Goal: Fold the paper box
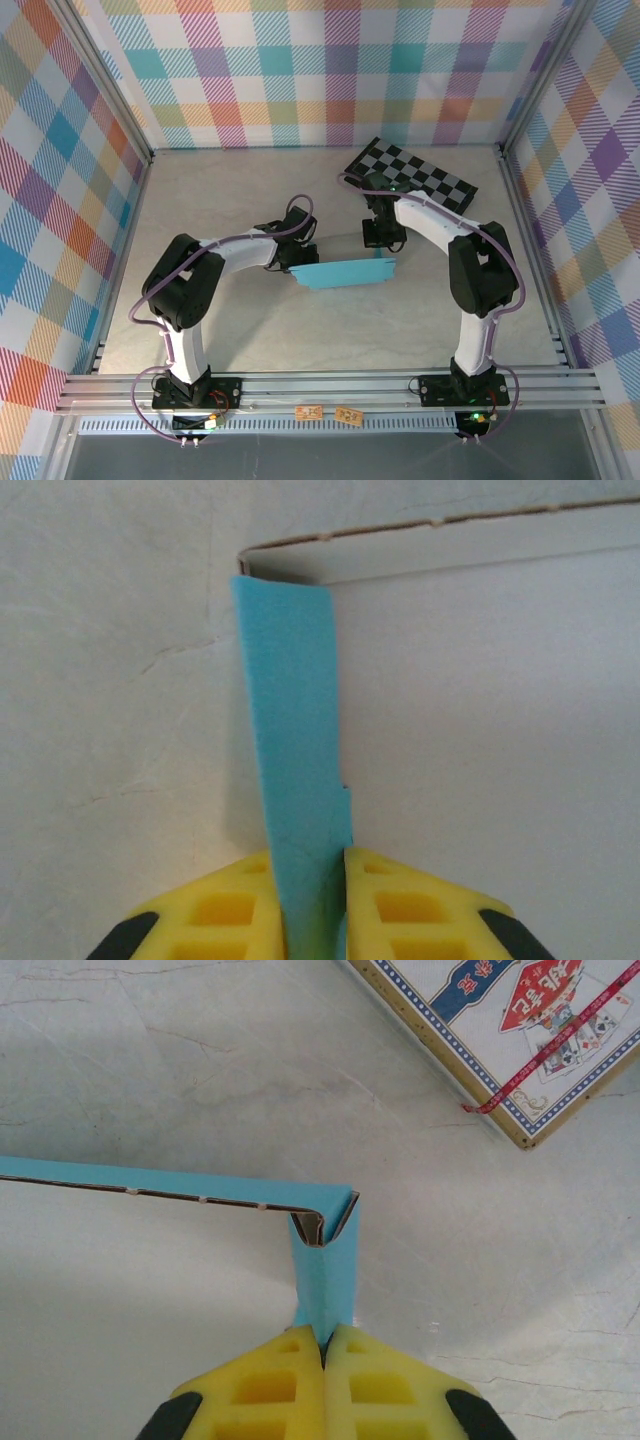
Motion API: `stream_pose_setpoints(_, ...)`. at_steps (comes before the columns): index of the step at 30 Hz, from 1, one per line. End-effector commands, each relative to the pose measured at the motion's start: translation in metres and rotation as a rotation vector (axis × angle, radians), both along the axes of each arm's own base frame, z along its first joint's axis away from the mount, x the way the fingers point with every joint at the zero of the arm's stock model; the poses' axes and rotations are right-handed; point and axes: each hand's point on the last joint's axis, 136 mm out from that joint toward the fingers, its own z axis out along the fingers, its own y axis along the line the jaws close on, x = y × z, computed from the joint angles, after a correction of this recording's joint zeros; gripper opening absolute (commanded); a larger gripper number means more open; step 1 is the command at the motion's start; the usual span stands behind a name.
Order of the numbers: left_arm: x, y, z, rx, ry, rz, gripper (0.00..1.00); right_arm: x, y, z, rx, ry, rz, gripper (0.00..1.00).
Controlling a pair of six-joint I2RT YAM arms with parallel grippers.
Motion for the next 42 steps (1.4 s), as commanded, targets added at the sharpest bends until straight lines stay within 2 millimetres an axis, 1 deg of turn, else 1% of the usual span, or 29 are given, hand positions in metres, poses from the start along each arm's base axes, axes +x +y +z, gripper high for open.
stream_pose_setpoints(1,-0.024,-0.033,-0.014,-0.075,0.081,-0.108,0.05,0.008,0.035,0.011,0.136,-0.028,0.041,0.0)
stream_pose_setpoints(2,-0.027,-0.032,-0.013,-0.054,0.086,-0.12,0.0,0.008,0.035,0.012,0.141,-0.031,0.043,0.0)
stream_pose_setpoints(4,-0.026,-0.029,-0.004,-0.013,0.05,-0.137,0.0,0.009,0.036,0.017,0.152,-0.047,0.041,0.0)
stream_pose_setpoints(5,-0.024,-0.027,0.004,0.013,0.019,-0.141,0.0,0.01,0.037,0.023,0.162,-0.063,0.042,0.0)
stream_pose_setpoints(7,-0.015,-0.02,0.033,0.055,-0.075,-0.128,0.0,0.013,0.039,0.04,0.188,-0.107,0.041,0.0)
stream_pose_setpoints(8,-0.008,-0.016,0.051,0.065,-0.133,-0.113,0.0,0.014,0.039,0.053,0.202,-0.138,0.039,0.0)
stream_pose_setpoints(10,0.003,-0.007,0.088,0.087,-0.231,-0.083,0.0,0.016,0.04,0.081,0.222,-0.213,0.033,0.0)
stream_pose_setpoints(12,0.014,-0.001,0.126,0.107,-0.329,-0.063,0.0,0.016,0.044,0.115,0.25,-0.305,0.036,0.0)
stream_pose_setpoints(14,0.022,0.003,0.161,0.095,-0.416,-0.052,0.0,0.013,0.046,0.145,0.254,-0.391,0.039,0.0)
stream_pose_setpoints(16,0.029,0.008,0.192,0.09,-0.485,-0.035,0.0,0.011,0.043,0.172,0.251,-0.461,0.02,0.0)
stream_pose_setpoints(18,0.035,0.012,0.223,0.075,-0.557,-0.02,0.0,0.009,0.037,0.193,0.247,-0.516,-0.002,0.0)
stream_pose_setpoints(21,0.042,0.017,0.26,0.049,-0.643,-0.007,0.0,0.009,0.033,0.215,0.261,-0.576,0.0,0.0)
stream_pose_setpoints(23,0.044,0.017,0.279,0.029,-0.697,-0.017,0.0,0.008,0.035,0.228,0.279,-0.602,0.018,0.0)
stream_pose_setpoints(25,0.045,0.018,0.292,0.016,-0.729,-0.025,0.0,0.007,0.037,0.244,0.309,-0.636,0.032,0.0)
stream_pose_setpoints(27,0.046,0.021,0.304,0.016,-0.762,-0.028,0.0,0.007,0.037,0.262,0.332,-0.671,0.034,0.03)
stream_pose_setpoints(30,0.049,0.028,0.319,-0.01,-0.798,-0.018,0.0,0.006,0.035,0.282,0.343,-0.706,0.033,0.12)
stream_pose_setpoints(33,0.051,0.032,0.333,-0.063,-0.823,-0.016,0.0,0.005,0.03,0.29,0.331,-0.717,0.026,0.21)
stream_pose_setpoints(36,0.053,0.035,0.34,-0.081,-0.829,-0.014,0.0,0.002,0.024,0.292,0.337,-0.717,0.025,0.28)
stream_pose_setpoints(38,0.052,0.035,0.344,-0.092,-0.838,-0.02,0.0,0.001,0.021,0.293,0.378,-0.703,0.021,0.32)
stream_pose_setpoints(40,0.053,0.036,0.345,-0.088,-0.838,-0.018,0.0,-0.002,0.023,0.297,0.458,-0.683,0.049,0.35)
stream_pose_setpoints(42,0.052,0.036,0.347,-0.088,-0.841,-0.017,0.0,-0.005,0.027,0.303,0.5,-0.684,0.093,0.4)
